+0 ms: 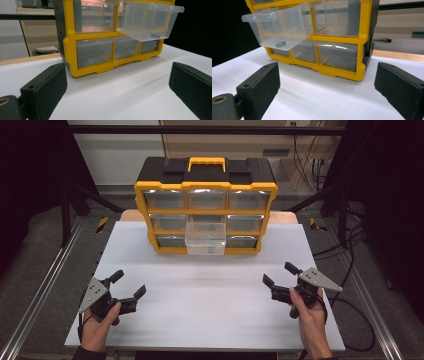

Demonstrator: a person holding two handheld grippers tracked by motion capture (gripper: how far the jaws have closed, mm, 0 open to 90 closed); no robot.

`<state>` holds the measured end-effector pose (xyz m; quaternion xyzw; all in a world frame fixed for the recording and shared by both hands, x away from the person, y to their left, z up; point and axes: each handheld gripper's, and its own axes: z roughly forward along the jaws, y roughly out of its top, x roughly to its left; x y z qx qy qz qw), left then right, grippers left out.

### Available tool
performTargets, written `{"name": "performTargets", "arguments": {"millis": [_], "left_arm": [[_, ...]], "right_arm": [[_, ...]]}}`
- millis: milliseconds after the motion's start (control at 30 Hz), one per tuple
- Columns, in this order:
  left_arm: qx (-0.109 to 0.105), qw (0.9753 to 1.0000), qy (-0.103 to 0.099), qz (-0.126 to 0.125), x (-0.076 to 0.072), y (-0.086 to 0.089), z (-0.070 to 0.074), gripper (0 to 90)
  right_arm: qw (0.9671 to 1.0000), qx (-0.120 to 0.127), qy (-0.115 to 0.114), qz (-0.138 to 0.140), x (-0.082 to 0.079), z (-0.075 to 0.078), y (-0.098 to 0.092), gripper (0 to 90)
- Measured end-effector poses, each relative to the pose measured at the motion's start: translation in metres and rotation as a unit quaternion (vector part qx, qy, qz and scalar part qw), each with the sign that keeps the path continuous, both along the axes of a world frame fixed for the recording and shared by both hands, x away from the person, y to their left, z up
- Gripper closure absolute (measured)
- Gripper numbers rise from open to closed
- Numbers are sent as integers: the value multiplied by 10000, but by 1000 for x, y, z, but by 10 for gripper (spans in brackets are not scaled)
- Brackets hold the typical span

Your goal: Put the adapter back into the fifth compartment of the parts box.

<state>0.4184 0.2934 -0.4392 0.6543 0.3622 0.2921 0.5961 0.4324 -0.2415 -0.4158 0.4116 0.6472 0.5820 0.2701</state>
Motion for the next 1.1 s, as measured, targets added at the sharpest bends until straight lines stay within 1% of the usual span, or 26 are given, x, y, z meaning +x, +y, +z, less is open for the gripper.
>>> {"name": "performTargets", "arguments": {"millis": [100, 267, 333, 500, 533, 600, 733, 800, 933, 1000, 1033, 1100], "left_arm": [[9, 10000, 6, -2, 0, -1, 0, 18], [-16, 10000, -10, -40, -1, -3, 1, 19], [-55, 10000, -18, -55, -2, -4, 2, 20], [-49, 9999, -53, -126, -3, -9, 3, 20], [-58, 9999, -52, -133, -3, -10, 3, 20], [-63, 9999, -82, -79, -4, -11, 4, 23], [-59, 10000, -66, 2, -6, -11, 5, 30], [-56, 10000, -69, 14, -7, -12, 6, 32], [72, 9999, 6, 130, -10, -13, 10, 41], [53, 9999, 7, 163, -12, -14, 14, 46], [35, 9998, -29, 189, -14, -14, 17, 50], [171, 9994, -157, 269, -16, -17, 24, 57]], "right_arm": [[10000, 36, -19, 20, -2, -5, -1, 75], [10000, -12, -26, -20, -4, -13, -2, 75], [9999, -77, -60, -37, -4, -16, -1, 70], [9997, -215, -122, -73, -5, -22, 3, 58], [9994, -290, -162, -90, -5, -24, 4, 55], [9992, -355, -168, -108, -3, -27, 7, 54], [9987, -458, -128, -166, 2, -32, 15, 54], [9985, -509, -158, -122, 3, -32, 19, 54], [9987, -471, -163, -55, 2, -32, 24, 56], [9985, -517, -159, 1, 1, -32, 26, 56], [9985, -532, -143, 21, 1, -33, 26, 56], [9984, -564, -85, 27, 1, -35, 27, 56]]}}
